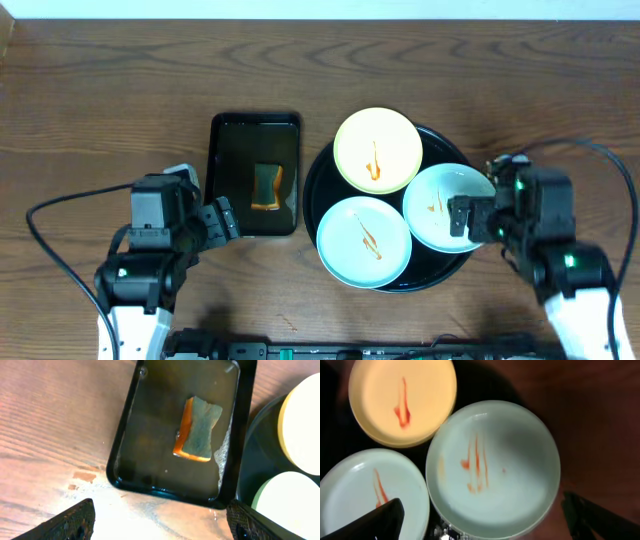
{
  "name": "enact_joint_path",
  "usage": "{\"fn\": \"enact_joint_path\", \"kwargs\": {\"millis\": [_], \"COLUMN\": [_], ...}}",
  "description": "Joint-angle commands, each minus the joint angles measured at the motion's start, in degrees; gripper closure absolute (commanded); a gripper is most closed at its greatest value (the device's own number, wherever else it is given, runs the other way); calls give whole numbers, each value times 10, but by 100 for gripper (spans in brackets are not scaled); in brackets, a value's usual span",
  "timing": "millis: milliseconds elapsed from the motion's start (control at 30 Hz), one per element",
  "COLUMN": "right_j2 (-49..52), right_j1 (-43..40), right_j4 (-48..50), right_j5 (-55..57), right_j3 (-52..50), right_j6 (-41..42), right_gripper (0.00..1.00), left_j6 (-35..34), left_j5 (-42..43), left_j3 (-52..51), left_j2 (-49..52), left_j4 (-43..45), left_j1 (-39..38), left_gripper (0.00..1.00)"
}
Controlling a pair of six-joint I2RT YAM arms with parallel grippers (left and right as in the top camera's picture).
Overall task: Clean dirty plates on tray and stack at the side
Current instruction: 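Move the left gripper over the sponge in the black tray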
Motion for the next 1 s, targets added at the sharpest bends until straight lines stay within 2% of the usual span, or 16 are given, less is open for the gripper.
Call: {"fn": "enact_joint_path", "kwargs": {"millis": [0,233,400,667,867,967], "right_j2": [51,62,62,62,62,62], "right_j1": [6,6,6,6,6,6], "right_j4": [-19,-22,-15,-15,-14,-14], "right_j5": [-8,-26,-24,-24,-24,-24], "right_j3": [53,59,59,59,59,59], "right_j6": [-28,-30,-33,-34,-34,-34], "right_gripper": [1,1,1,1,1,1], "left_j6": [-3,-5,-5,59,84,80], "left_j5": [7,8,7,7,-13,-24], "left_j3": [23,22,25,119,127,127], "left_j2": [6,6,19,214,329,381], "left_j4": [-8,-2,99,105,127,131], "left_j1": [3,3,2,-30,-96,-116], "left_gripper": [15,15,18,22,22,26]}}
